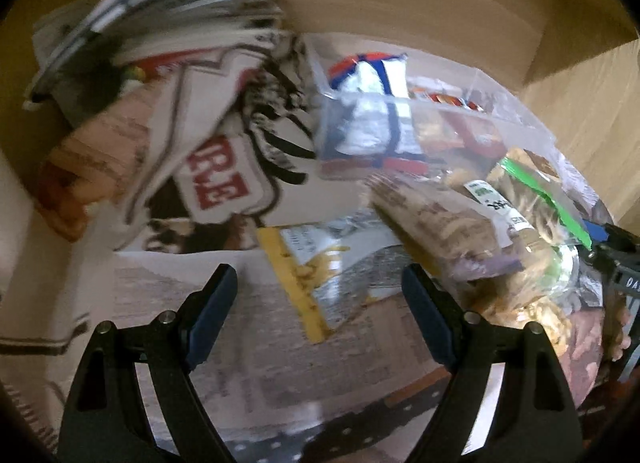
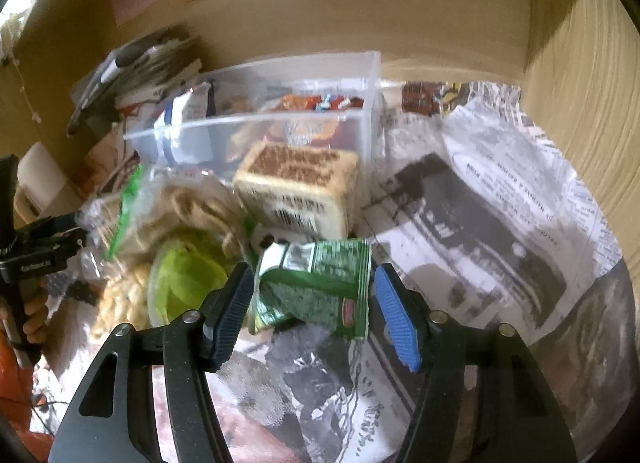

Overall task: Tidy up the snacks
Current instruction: 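Grasp the yellow-white snack packet with the left gripper while the right grasps the green packet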

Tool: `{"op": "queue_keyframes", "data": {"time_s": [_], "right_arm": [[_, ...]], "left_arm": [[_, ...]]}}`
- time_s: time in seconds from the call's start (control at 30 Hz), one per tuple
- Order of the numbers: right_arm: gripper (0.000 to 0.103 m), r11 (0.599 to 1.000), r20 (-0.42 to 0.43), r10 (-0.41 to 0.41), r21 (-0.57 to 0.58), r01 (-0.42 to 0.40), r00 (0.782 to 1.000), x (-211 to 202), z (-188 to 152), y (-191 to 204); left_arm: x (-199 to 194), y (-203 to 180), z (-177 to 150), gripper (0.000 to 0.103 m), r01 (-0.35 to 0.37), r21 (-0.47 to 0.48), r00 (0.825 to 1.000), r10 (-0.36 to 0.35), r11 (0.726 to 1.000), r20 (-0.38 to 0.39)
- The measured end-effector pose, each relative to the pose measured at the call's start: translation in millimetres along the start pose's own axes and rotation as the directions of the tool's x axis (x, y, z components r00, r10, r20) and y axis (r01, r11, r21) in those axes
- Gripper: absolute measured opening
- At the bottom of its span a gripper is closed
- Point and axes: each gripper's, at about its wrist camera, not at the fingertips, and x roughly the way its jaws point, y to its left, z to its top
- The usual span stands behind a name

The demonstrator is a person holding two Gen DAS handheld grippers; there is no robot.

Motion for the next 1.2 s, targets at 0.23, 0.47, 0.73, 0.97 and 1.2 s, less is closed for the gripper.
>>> {"op": "queue_keyframes", "data": {"time_s": [0.23, 0.47, 0.73, 0.97, 1.2], "right_arm": [[0.073, 1.0, -0.017, -0.002, -0.004, 0.002, 1.0, 6, -3, -2], [0.073, 0.999, -0.024, -0.021, -0.038, 0.02, 0.999, 17, -1, 3], [0.051, 0.998, -0.008, -0.037, -0.049, 0.036, 0.999, 16, -2, 2], [0.046, 1.0, 0.018, -0.019, 0.002, 0.019, 1.0, 7, -2, -9], [0.046, 1.0, 0.068, -0.018, 0.014, 0.018, 0.998, -9, 1, -12]], "left_arm": [[15, -13, 12, 0.094, 0.035, -0.003, 0.999, -0.035, 0.999, -0.022], [32, -17, 22, 0.096, 0.003, -0.012, 1.0, -0.004, 1.0, -0.017], [29, -8, 12, 0.082, -0.018, -0.008, 1.0, 0.018, 1.0, 0.013], [17, 5, 3, 0.05, -0.061, -0.022, 0.997, 0.062, 0.998, 0.04], [-6, 20, -3, 0.044, -0.047, -0.078, 0.996, 0.052, 0.996, 0.071]]}}
